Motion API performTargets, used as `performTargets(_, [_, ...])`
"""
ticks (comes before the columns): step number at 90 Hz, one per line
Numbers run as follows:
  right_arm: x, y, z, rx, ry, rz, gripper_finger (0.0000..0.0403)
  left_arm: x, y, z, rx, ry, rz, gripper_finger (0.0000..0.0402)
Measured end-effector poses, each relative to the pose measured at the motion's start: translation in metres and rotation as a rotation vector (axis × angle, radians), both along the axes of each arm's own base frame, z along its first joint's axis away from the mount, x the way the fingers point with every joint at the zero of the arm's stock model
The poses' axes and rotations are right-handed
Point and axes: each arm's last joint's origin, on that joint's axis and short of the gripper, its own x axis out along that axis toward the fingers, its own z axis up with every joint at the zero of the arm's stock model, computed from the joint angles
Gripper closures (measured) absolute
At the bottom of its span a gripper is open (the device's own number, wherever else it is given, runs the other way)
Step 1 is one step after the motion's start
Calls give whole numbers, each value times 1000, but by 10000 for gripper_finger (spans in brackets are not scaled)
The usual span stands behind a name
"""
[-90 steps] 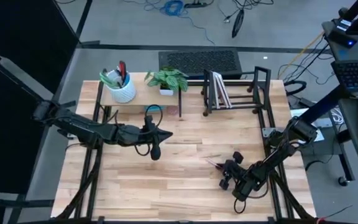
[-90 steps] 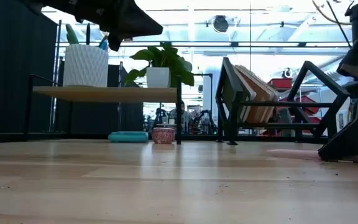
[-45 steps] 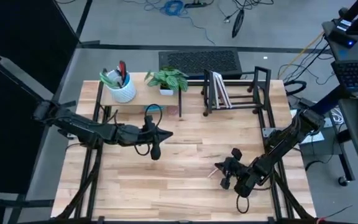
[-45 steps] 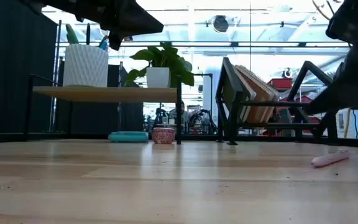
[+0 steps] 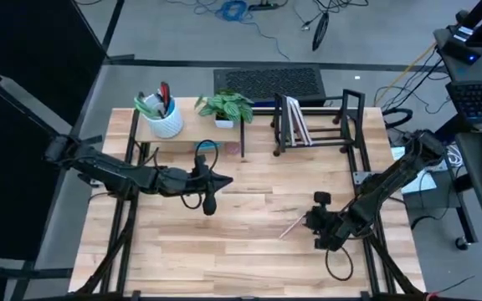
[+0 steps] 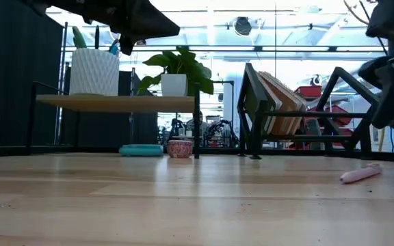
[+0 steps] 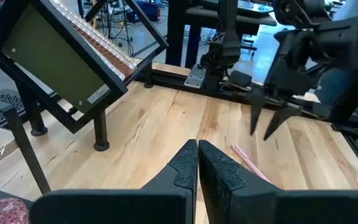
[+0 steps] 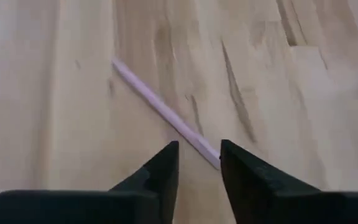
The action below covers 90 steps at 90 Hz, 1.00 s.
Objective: Stock shelves
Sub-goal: Put the pink pen into the white pen holder
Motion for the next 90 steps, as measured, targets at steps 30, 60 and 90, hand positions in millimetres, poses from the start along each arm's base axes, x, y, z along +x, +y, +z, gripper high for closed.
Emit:
performTargets(30, [34, -24, -21, 33, 165, 178, 290, 0, 0, 0, 0, 2, -1, 402])
performTargets(60, [43, -31, -35, 70, 248, 234, 354, 0, 0, -1, 2, 9, -2, 402])
performTargets(90, [40, -30, -29, 148, 209, 82, 399, 0, 0, 0, 1, 4, -2, 402])
